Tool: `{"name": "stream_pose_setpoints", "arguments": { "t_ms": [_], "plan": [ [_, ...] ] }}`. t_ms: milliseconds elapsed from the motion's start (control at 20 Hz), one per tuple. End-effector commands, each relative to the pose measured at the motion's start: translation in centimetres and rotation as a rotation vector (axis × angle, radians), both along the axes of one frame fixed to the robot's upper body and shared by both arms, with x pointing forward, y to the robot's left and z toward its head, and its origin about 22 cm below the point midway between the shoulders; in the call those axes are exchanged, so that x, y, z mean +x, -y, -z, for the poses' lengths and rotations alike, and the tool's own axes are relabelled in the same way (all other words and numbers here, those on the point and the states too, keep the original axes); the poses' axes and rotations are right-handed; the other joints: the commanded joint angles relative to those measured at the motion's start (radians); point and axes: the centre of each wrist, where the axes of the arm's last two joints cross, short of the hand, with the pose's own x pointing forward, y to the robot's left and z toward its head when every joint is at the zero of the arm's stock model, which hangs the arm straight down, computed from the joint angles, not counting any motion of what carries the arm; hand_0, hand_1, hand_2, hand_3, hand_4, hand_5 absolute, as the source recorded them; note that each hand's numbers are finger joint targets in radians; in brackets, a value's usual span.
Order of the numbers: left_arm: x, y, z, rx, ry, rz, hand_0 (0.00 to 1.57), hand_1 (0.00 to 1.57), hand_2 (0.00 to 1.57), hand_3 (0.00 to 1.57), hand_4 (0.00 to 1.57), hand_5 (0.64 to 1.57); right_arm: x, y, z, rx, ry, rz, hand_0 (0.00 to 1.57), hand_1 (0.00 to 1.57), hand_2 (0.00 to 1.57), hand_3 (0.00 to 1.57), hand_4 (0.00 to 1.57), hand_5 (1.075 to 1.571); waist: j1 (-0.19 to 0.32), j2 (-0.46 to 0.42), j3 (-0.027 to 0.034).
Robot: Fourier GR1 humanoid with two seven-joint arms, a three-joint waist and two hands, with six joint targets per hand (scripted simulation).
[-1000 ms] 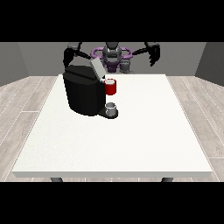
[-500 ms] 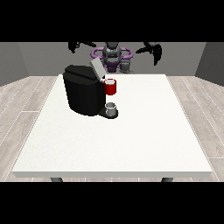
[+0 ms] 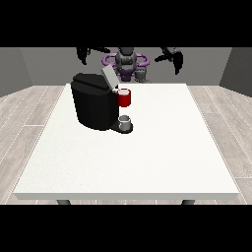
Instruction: Insert the coffee pod into the coffee machine and close the lid
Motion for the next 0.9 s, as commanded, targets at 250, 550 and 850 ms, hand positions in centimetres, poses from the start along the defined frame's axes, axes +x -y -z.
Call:
{"name": "stream_pose_setpoints", "arguments": {
  "t_ms": [250,550,850],
  "plan": [
    [-0.6,1.4,-3.6,-0.015,0.104,0.033,0.00,0.00,0.00,0.00,0.26,1.571,3.0,2.5,-2.0,0.110,-0.015,0.051,0.00,0.00,0.00,0.00,0.17,1.571,0.061,0.117,0.0001],
    [-2.0,-2.6,-5.1,-0.009,0.144,-0.015,0.00,0.00,0.00,0.00,0.34,1.571,3.2,-0.3,-0.6,0.089,0.001,-0.022,0.00,0.00,0.00,0.00,0.00,1.571,0.013,0.161,-0.0001],
    [-3.1,-0.1,-5.9,-0.006,0.147,-0.024,0.00,0.00,0.00,0.00,0.38,1.571,5.5,-1.1,-3.6,0.039,-0.008,-0.079,0.00,0.00,0.00,0.00,0.00,1.571,0.027,0.181,-0.0001]
  ]
}}
